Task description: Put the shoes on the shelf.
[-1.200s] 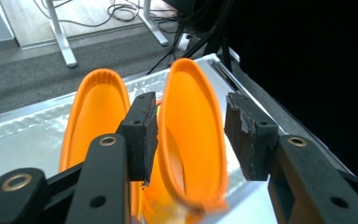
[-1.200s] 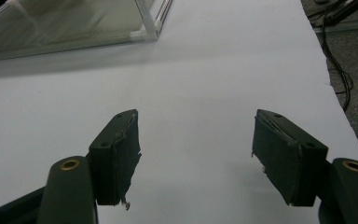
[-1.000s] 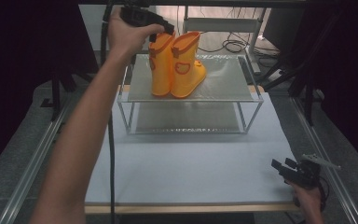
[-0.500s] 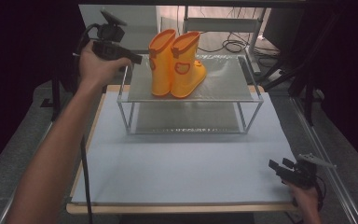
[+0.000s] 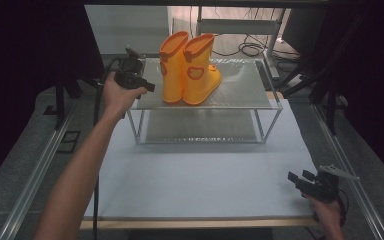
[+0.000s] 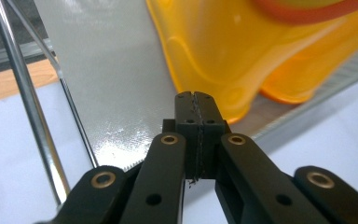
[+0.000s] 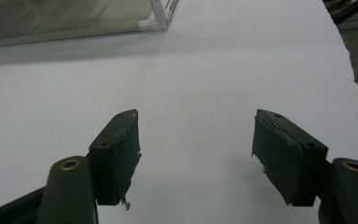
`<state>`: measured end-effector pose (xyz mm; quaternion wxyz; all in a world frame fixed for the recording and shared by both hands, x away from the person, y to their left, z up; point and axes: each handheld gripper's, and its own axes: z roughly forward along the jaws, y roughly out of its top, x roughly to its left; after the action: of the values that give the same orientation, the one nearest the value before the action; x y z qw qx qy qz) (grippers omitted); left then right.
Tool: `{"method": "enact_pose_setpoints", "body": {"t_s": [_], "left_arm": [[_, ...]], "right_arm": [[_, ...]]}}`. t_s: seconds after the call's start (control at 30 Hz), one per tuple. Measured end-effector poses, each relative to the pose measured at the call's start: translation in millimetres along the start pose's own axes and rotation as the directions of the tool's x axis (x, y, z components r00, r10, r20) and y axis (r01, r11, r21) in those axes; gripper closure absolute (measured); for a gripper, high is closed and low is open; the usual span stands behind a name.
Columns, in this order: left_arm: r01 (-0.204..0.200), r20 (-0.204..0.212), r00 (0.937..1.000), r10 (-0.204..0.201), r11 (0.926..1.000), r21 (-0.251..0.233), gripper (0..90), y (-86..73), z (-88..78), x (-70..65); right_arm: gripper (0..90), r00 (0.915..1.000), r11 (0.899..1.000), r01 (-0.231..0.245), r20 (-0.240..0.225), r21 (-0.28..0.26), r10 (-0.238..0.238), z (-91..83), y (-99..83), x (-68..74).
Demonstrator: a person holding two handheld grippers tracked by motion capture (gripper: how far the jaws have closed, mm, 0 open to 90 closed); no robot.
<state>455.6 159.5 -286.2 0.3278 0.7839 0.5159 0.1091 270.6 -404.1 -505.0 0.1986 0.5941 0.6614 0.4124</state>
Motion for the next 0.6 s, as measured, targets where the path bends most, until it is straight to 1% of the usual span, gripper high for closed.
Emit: {"method": "enact_pose_setpoints", "body": {"t_s": [0.07,0.17,0.23,0.33,0.37,0.5,0.6], "left_arm": [[0.016,0.001,0.9999,-0.016,0.9999,-0.005,89.8,-2.2,9.0,1.3],[0.027,-0.003,0.9996,-0.027,0.9996,0.004,89.9,-4.5,23.1,2.5],[0.038,0.005,0.9993,-0.038,0.9993,0.005,89.8,-5.6,32.0,1.7],[0.036,0.013,0.9993,-0.036,0.9992,0.017,89.8,-5.7,39.8,-1.2],[0.034,0.002,0.9994,-0.034,0.9993,0.013,89.9,-5.5,41.3,-2.5],[0.054,0.013,0.9985,-0.054,0.9985,0.008,89.9,-5.2,41.1,-3.9],[0.048,0.004,0.9988,-0.048,0.9988,0.006,89.9,-5.3,41.3,-7.9]], "right_arm": [[31.7,1.0000,1.000,-0.003,0.000,-0.001,0.003,0.7,-0.6,-0.8],[31.7,1.0000,1.000,0.000,0.001,0.005,0.000,2.1,-1.5,-0.9],[31.7,1.0000,1.000,0.000,0.001,0.006,0.000,2.5,-1.6,-1.1],[31.7,1.0000,1.000,-0.003,0.002,0.005,0.003,2.1,-1.5,-2.2],[31.7,1.0000,1.000,-0.007,0.003,0.004,0.007,2.0,-1.6,-2.6],[31.7,0.9999,1.000,-0.011,0.003,0.008,0.011,2.4,-2.4,-2.5],[31.7,1.0000,1.000,-0.003,0.001,0.008,0.003,3.1,-2.3,-1.0]]}}
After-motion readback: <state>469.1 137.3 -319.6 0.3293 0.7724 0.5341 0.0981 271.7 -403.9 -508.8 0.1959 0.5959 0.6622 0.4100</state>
